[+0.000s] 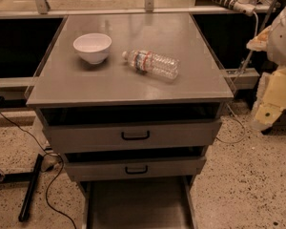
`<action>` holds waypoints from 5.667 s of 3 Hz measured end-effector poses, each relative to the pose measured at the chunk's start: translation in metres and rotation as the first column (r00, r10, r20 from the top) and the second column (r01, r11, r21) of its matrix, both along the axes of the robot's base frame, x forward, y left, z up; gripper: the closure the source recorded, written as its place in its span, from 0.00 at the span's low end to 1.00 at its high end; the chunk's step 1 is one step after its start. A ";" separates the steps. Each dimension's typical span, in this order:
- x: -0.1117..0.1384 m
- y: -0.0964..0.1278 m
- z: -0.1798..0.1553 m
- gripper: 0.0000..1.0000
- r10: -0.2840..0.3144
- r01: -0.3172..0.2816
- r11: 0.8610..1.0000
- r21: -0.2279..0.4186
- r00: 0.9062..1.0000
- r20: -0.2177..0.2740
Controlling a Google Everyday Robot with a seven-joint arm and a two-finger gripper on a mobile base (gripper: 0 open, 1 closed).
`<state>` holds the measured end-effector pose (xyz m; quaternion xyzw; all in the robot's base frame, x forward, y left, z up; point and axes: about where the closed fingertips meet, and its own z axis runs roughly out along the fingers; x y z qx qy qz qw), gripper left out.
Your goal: Place water bottle into bottom drawer
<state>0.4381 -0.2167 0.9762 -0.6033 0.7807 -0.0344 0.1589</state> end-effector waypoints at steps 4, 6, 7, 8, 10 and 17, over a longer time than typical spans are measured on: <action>0.036 0.024 0.001 0.00 0.097 -0.104 0.992 0.072 0.991 0.096; 0.087 0.053 0.008 0.00 0.149 -0.218 0.945 0.245 0.951 0.270; 0.089 0.055 0.005 0.00 0.150 -0.215 0.946 0.241 0.953 0.262; 0.107 0.058 -0.014 0.00 0.148 -0.198 0.954 0.225 0.964 0.223; 0.156 0.065 -0.067 0.00 0.133 -0.161 0.950 0.267 0.984 0.120; 0.246 0.133 -0.119 0.18 -0.003 -0.044 0.865 0.500 0.996 0.094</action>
Offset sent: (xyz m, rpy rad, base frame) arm 0.0094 0.0036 -0.0069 0.0323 0.0243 0.0072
